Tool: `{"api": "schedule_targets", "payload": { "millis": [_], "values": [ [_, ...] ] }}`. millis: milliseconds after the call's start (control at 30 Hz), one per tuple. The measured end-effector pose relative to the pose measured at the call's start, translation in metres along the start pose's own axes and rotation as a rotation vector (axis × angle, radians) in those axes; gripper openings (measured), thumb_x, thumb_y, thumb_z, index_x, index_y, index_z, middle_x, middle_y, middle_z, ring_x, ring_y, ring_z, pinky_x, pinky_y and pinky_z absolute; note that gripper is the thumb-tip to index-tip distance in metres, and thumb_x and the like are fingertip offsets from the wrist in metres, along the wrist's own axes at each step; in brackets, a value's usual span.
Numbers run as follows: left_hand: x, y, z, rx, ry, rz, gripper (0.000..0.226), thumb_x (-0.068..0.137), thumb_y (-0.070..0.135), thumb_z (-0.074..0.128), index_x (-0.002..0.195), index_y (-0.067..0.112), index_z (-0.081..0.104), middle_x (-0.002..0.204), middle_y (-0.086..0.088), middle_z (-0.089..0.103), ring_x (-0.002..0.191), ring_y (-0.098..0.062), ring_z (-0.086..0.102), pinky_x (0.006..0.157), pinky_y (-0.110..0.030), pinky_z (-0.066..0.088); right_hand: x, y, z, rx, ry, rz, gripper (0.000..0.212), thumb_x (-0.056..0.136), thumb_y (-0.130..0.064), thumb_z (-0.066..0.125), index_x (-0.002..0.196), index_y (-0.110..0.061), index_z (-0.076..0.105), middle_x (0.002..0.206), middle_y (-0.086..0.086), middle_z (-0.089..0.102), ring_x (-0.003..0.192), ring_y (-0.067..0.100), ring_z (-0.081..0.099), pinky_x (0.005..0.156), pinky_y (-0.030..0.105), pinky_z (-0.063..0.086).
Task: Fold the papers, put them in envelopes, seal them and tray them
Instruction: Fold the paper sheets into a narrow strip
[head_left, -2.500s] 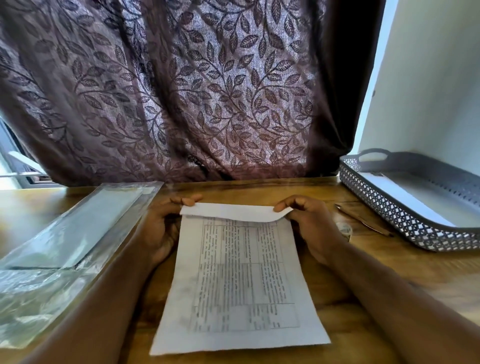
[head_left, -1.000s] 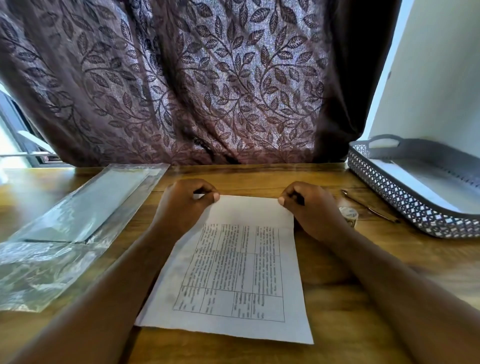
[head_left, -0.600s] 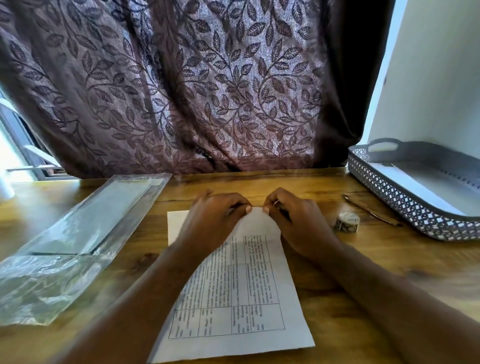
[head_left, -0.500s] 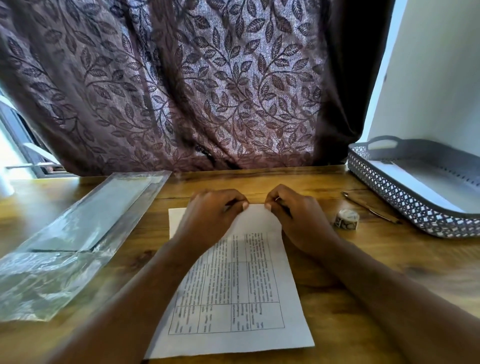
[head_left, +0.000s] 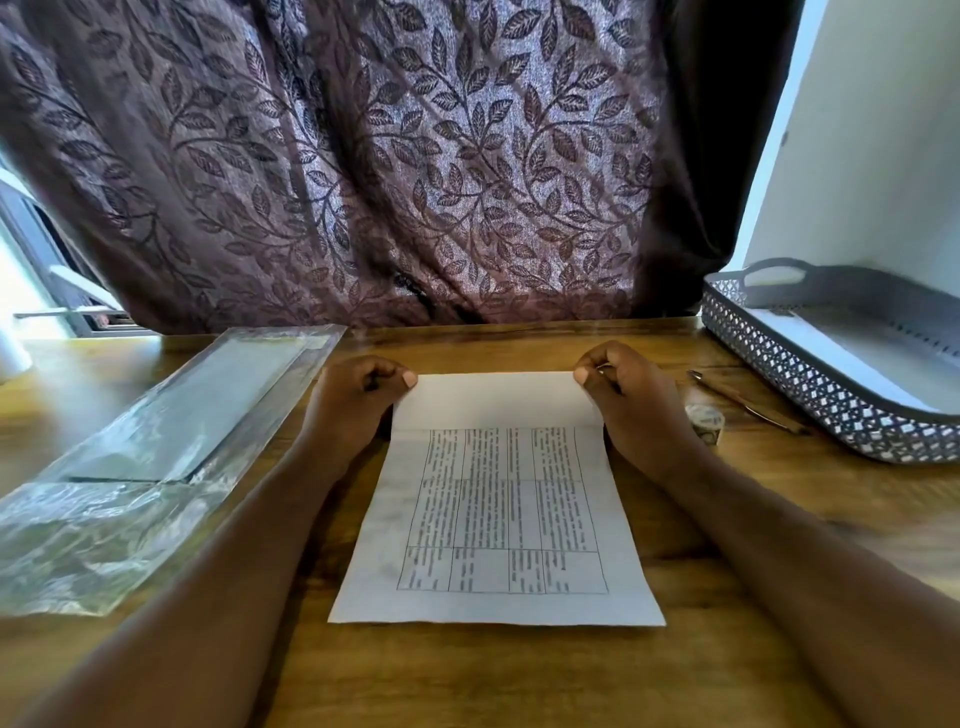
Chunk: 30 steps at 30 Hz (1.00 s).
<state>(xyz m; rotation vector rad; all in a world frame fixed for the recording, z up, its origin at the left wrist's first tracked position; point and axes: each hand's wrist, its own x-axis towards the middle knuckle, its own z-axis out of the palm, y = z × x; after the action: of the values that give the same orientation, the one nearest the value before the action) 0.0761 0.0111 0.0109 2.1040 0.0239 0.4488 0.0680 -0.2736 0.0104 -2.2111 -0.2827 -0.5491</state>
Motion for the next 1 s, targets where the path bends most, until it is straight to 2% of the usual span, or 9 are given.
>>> {"api": "schedule_targets", "payload": {
  "millis": [133, 200, 267, 333, 400, 500, 700, 867, 1000],
  "values": [
    [-0.002, 0.003, -0.001, -0.141, 0.026, -0.054, 0.005, 0.088, 0.025, 0.074, 0.084, 0.023, 0.075, 0.082, 0.002, 0.076, 0.076, -0.021, 0.072, 0.079, -0.048, 0.061, 0.000, 0.000, -0.006, 0.240, -0.046, 0.148, 0.012, 0.098, -0.029, 0.062, 0.106, -0.020, 0.064, 0.098, -0.004, 0.073, 0.089, 0.014, 0.071, 0.074, 0.037, 0.061],
    [-0.001, 0.001, -0.003, -0.203, 0.050, -0.082, 0.008, 0.088, 0.029, 0.073, 0.088, 0.022, 0.075, 0.086, 0.002, 0.077, 0.082, -0.022, 0.074, 0.082, -0.053, 0.060, -0.001, 0.000, -0.008, 0.328, -0.109, 0.203, 0.013, 0.097, -0.024, 0.065, 0.110, -0.024, 0.065, 0.103, -0.005, 0.076, 0.091, 0.013, 0.075, 0.081, 0.041, 0.063],
    [-0.001, 0.000, -0.003, -0.273, 0.053, -0.105, 0.012, 0.091, 0.033, 0.070, 0.094, 0.021, 0.074, 0.092, 0.001, 0.077, 0.089, -0.022, 0.074, 0.085, -0.054, 0.059, -0.001, 0.000, -0.008, 0.365, -0.137, 0.210, 0.012, 0.097, -0.018, 0.065, 0.104, -0.028, 0.067, 0.101, -0.009, 0.077, 0.091, 0.010, 0.075, 0.083, 0.040, 0.063],
    [-0.001, 0.003, -0.002, -0.400, -0.022, -0.117, 0.017, 0.094, 0.034, 0.064, 0.105, 0.022, 0.070, 0.099, -0.001, 0.077, 0.095, -0.023, 0.073, 0.086, -0.049, 0.059, -0.001, 0.000, -0.008, 0.418, -0.115, 0.229, 0.016, 0.097, -0.013, 0.065, 0.097, -0.028, 0.069, 0.098, -0.005, 0.079, 0.089, 0.012, 0.076, 0.083, 0.042, 0.062],
    [-0.003, 0.007, -0.002, -0.589, -0.185, -0.133, 0.026, 0.097, 0.025, 0.060, 0.122, 0.018, 0.062, 0.111, -0.005, 0.074, 0.101, -0.024, 0.072, 0.083, -0.042, 0.060, 0.000, 0.002, -0.008, 0.451, -0.081, 0.254, 0.014, 0.096, -0.011, 0.065, 0.097, -0.024, 0.069, 0.097, 0.000, 0.079, 0.089, 0.016, 0.077, 0.084, 0.047, 0.062],
    [-0.004, 0.005, 0.000, -0.607, -0.331, -0.114, 0.031, 0.096, 0.012, 0.059, 0.128, 0.011, 0.057, 0.116, -0.010, 0.073, 0.102, -0.024, 0.073, 0.079, -0.035, 0.061, 0.003, 0.005, -0.008, 0.512, -0.062, 0.291, 0.011, 0.097, -0.010, 0.064, 0.103, -0.018, 0.070, 0.101, 0.004, 0.079, 0.092, 0.022, 0.076, 0.088, 0.052, 0.060],
    [-0.001, 0.000, 0.001, -0.555, -0.300, -0.138, 0.024, 0.097, 0.007, 0.058, 0.121, 0.004, 0.061, 0.108, -0.014, 0.075, 0.097, -0.027, 0.073, 0.073, -0.033, 0.061, 0.003, 0.006, -0.009, 0.603, -0.075, 0.311, 0.018, 0.099, -0.006, 0.058, 0.105, -0.018, 0.070, 0.103, 0.006, 0.079, 0.095, 0.025, 0.076, 0.090, 0.052, 0.059],
    [0.001, -0.002, 0.000, -0.526, -0.361, -0.154, 0.036, 0.095, 0.002, 0.060, 0.130, 0.009, 0.057, 0.116, -0.012, 0.073, 0.105, -0.027, 0.072, 0.086, -0.042, 0.058, 0.002, 0.003, -0.012, 0.691, -0.080, 0.332, 0.021, 0.098, -0.001, 0.057, 0.103, -0.016, 0.071, 0.103, 0.006, 0.079, 0.096, 0.025, 0.075, 0.089, 0.047, 0.059],
    [0.000, -0.001, 0.000, -0.569, -0.339, -0.154, 0.035, 0.096, 0.000, 0.057, 0.128, 0.014, 0.059, 0.115, -0.007, 0.074, 0.103, -0.025, 0.072, 0.080, -0.035, 0.060, 0.001, 0.004, -0.014, 0.692, -0.159, 0.322, 0.024, 0.096, -0.001, 0.060, 0.115, -0.012, 0.068, 0.109, 0.007, 0.077, 0.100, 0.024, 0.075, 0.090, 0.046, 0.059]
  ]
}}
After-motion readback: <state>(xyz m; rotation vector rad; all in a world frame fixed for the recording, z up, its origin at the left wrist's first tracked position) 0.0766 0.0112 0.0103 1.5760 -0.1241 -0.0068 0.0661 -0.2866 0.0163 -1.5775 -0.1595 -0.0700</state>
